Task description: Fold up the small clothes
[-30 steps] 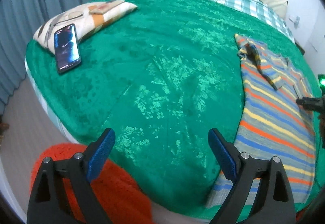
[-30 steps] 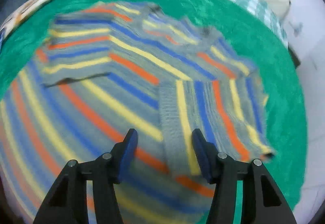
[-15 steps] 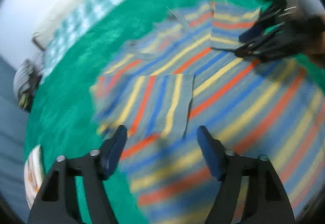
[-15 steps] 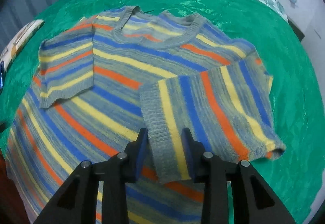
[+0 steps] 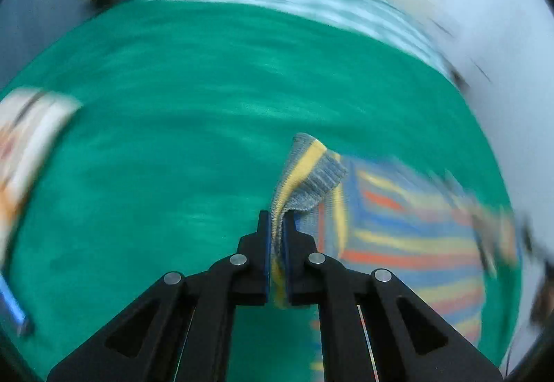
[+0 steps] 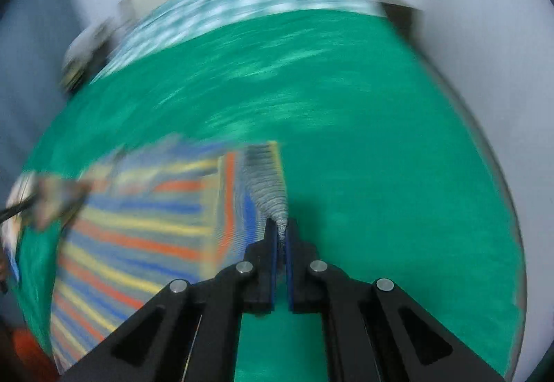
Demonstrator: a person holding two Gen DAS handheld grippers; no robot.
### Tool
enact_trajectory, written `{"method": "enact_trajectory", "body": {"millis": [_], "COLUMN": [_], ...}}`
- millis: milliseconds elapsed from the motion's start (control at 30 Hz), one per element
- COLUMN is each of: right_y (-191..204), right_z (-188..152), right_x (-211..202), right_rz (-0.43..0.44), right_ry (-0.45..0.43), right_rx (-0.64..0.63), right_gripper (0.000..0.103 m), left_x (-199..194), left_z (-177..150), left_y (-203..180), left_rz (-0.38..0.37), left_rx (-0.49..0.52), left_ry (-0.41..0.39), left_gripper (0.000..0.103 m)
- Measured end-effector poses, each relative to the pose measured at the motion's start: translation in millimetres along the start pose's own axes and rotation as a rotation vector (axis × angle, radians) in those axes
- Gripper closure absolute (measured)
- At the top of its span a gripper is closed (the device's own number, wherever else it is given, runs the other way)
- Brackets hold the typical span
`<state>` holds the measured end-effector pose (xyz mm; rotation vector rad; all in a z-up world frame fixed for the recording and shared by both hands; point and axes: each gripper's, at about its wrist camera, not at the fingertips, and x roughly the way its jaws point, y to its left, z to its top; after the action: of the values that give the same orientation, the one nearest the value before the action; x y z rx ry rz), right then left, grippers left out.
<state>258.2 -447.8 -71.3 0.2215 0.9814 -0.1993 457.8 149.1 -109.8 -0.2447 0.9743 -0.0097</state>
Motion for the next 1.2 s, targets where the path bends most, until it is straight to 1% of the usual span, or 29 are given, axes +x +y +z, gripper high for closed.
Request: {"method": "enact_trajectory", "body": {"millis": [67,100,200,233,267,333,467,567,633,667,700,733,767,800,833,867,900,933,967,1000,1033,1067,1100,1133,1167,1200], "right_y": [-56,-77,-104,-108,-109,-104,-95,-92,-97,-99,-101,-98,-97,-96,-98,-100,-105,-115,-121,-126,-127,-124,-120,-109,-96,-78], "right_z": [-7,-14,-37,-48,-53,-58,-54,-55,-64,-68,-72,-72,-70,-68,-68,-72,-72,-73,-76,-74,-70,-64,-57,-43,-30,-16], "right_x": [-1,4,25,34,37,37,30,24,31,37,42,43,44,45,41,32,24,11,-4,-20,-35,-45,-49,-53,-51,-44], "right_rz": [-0.082,-0.121,-0.223,-0.253,-0.276,-0.330,-0.432,-0.464,-0.488,-0.492,-0.493,-0.500,-0.502,-0.482,-0.453,-0.434,-0.414,-0.393,-0.385,-0.387,-0.401,-0.406,-0.391,-0.322,-0.227,-0.127], "right_ry": [0.016,0.038,0.122,0.152,0.160,0.155,0.159,0.161,0.200,0.220,0.232,0.223,0.216,0.207,0.200,0.200,0.205,0.207,0.194,0.172,0.146,0.118,0.095,0.065,0.050,0.044], "right_rx": [0.117,0.164,0.216,0.230,0.235,0.209,0.143,0.110,0.109,0.117,0.124,0.117,0.111,0.111,0.110,0.108,0.117,0.141,0.155,0.153,0.127,0.097,0.077,0.058,0.053,0.041], "right_gripper": [0.099,0.099,0.099,0.100,0.100,0.100,0.100,0.100,0.100,0.100,0.100,0.100,0.100,0.098,0.096,0.082,0.052,0.039,0.035,0.035,0.035,0.035,0.034,0.034,0.034,0.034], "left_x": [13,23,48,52,55,59,57,66,79,84,86,85,84,80,75,63,47,32,13,-2,-11,-14,-12,-8,5,20], "left_z": [1,-3,-21,-26,-31,-38,-43,-44,-46,-50,-51,-51,-50,-49,-48,-49,-49,-50,-49,-46,-39,-31,-19,-11,0,10], "left_y": [48,65,83,85,86,88,96,98,111,116,117,116,116,117,119,121,123,122,117,110,98,86,69,53,28,0], "left_rz": [0.080,0.121,0.217,0.245,0.257,0.272,0.276,0.287,0.304,0.291,0.280,0.271,0.263,0.256,0.262,0.291,0.315,0.322,0.329,0.338,0.322,0.283,0.195,0.108,-0.001,-0.075], "left_rx": [-0.111,-0.141,-0.132,-0.132,-0.148,-0.185,-0.206,-0.189,-0.203,-0.222,-0.219,-0.197,-0.179,-0.157,-0.144,-0.130,-0.106,-0.073,-0.020,0.032,0.080,0.106,0.128,0.145,0.175,0.218], "left_ry": [0.033,0.064,0.132,0.138,0.141,0.149,0.137,0.146,0.170,0.182,0.186,0.184,0.190,0.205,0.225,0.241,0.228,0.206,0.173,0.138,0.108,0.095,0.093,0.104,0.132,0.149], "left_gripper": [0.099,0.099,0.099,0.099,0.099,0.100,0.100,0.100,0.100,0.100,0.099,0.097,0.089,0.083,0.058,0.040,0.038,0.038,0.038,0.038,0.035,0.031,0.028,0.022,0.020,0.020]}}
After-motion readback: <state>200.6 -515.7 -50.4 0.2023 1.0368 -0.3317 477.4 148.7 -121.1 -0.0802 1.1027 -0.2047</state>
